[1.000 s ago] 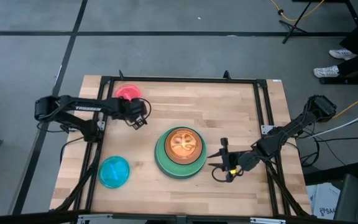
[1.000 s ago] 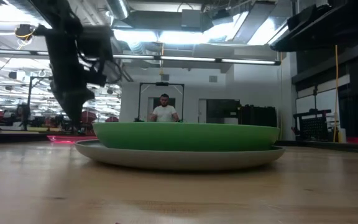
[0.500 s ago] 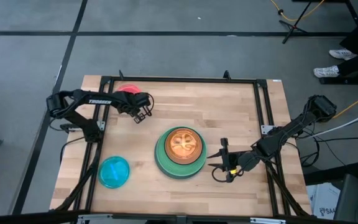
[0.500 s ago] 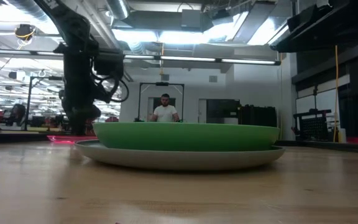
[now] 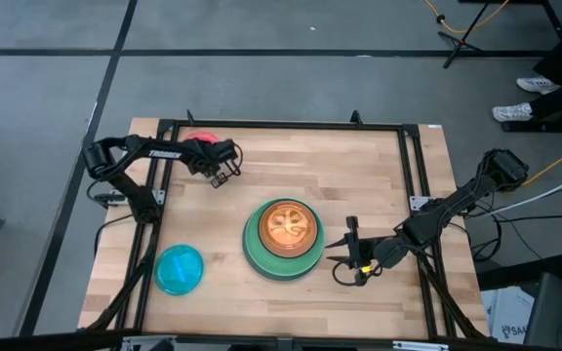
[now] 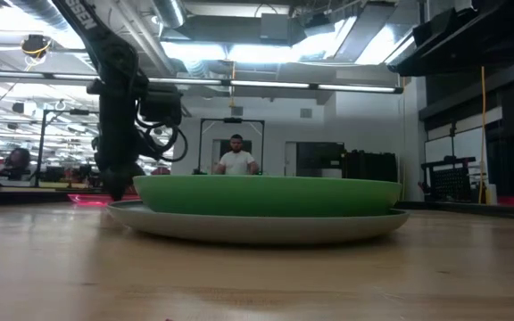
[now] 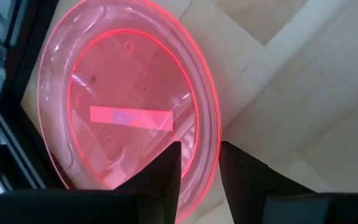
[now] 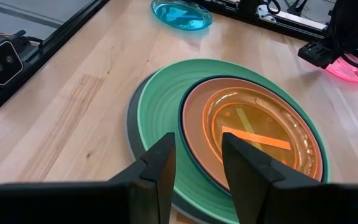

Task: Stack plastic plates
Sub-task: Stack the pink plate on top of the orange plate

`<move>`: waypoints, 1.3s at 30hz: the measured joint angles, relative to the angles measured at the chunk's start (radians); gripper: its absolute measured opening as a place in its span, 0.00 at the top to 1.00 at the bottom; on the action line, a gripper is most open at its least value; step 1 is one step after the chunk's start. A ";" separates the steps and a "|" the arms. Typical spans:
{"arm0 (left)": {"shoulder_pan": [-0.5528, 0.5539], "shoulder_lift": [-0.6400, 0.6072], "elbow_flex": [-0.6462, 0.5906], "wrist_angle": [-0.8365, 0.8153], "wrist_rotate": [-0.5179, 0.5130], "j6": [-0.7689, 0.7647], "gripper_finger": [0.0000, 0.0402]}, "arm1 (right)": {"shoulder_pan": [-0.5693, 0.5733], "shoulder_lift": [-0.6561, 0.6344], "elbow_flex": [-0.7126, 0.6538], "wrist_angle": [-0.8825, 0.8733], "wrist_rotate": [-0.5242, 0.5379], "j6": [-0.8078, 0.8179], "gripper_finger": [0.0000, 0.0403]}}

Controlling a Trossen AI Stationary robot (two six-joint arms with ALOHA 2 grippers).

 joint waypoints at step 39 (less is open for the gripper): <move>0.091 0.003 0.000 0.063 0.055 0.126 0.99 | 0.002 0.044 0.000 0.009 0.006 0.000 0.69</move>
